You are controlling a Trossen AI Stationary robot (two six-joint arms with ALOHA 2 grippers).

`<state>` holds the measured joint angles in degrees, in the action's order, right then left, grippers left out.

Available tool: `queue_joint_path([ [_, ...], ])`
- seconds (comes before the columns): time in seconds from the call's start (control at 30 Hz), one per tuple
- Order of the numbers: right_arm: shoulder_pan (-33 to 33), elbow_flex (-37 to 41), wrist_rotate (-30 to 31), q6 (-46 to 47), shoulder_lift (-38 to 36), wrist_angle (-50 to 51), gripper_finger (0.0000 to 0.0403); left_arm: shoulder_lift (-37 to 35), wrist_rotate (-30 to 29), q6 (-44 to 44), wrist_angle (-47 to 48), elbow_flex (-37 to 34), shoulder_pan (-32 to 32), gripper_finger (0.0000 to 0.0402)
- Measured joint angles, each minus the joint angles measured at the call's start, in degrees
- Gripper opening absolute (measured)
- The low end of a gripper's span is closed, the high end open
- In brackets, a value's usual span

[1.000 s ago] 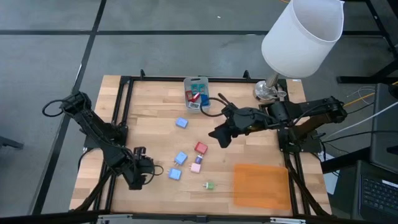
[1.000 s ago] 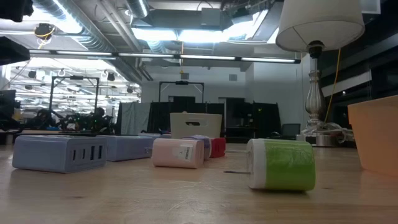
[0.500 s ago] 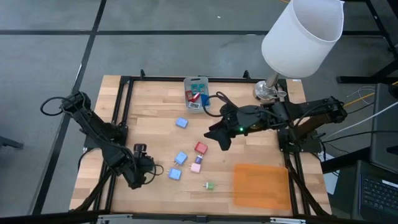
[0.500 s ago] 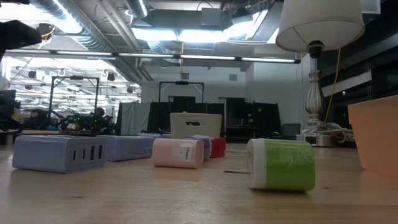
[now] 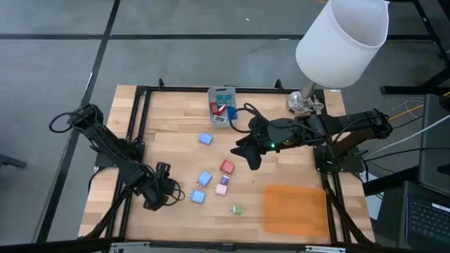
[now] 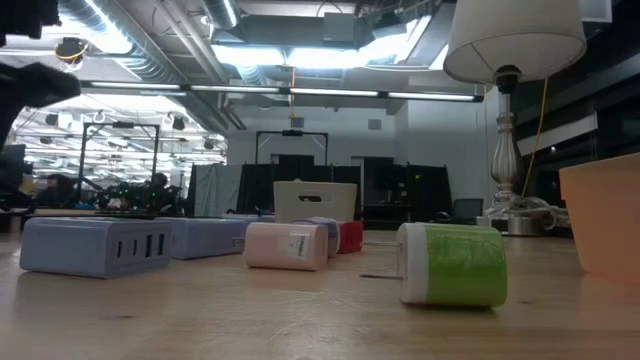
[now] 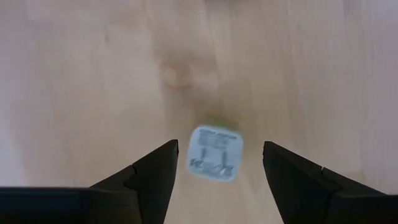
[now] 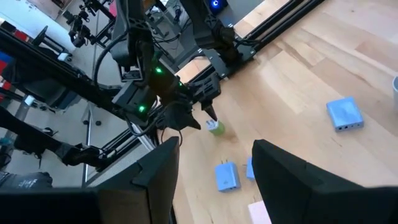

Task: Pick & Place Office items
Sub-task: Put the left green charger adapter into the orange bin

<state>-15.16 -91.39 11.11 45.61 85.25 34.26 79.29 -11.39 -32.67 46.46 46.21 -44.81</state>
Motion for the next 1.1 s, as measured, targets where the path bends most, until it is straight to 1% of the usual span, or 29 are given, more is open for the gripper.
queue_joint_path([
  [0.23, 0.0, 0.0, 0.0, -0.7, 0.0, 0.0, 0.0201, 0.0, 0.6, -0.1, -0.7, -2.8, 0.0, 0.0229],
  [0.4, 0.0, 0.0, 0.0, -0.9, 0.0, 0.0, 0.0201, 0.0, 1.8, -1.1, -4.5, -5.1, 0.0, 0.0223],
  [0.53, 0.0, 0.0, 0.0, -1.3, 0.0, 0.0, 0.0201, 0.0, 0.3, -2.6, -7.1, -5.5, 0.3, 0.0215],
  [0.67, 0.0, 0.0, 0.0, 0.1, 0.0, 0.0, 0.0201, 0.0, 0.0, -3.5, -9.4, -5.5, 1.6, 0.0206],
  [0.77, 0.0, 0.0, 0.0, 0.2, 0.0, 0.0, 0.0201, 0.5, 0.1, -2.0, -9.5, -5.5, 2.3, 0.0199],
  [0.9, 0.0, 0.0, 0.0, 0.3, 0.0, -0.1, 0.0201, 2.3, 1.9, 1.8, -9.4, -5.5, 3.0, 0.0194],
  [1.1, 0.0, 0.0, -1.7, 0.4, 0.0, -0.1, 0.0201, 4.7, 5.7, 4.3, -9.4, -5.6, 2.9, 0.0203],
])
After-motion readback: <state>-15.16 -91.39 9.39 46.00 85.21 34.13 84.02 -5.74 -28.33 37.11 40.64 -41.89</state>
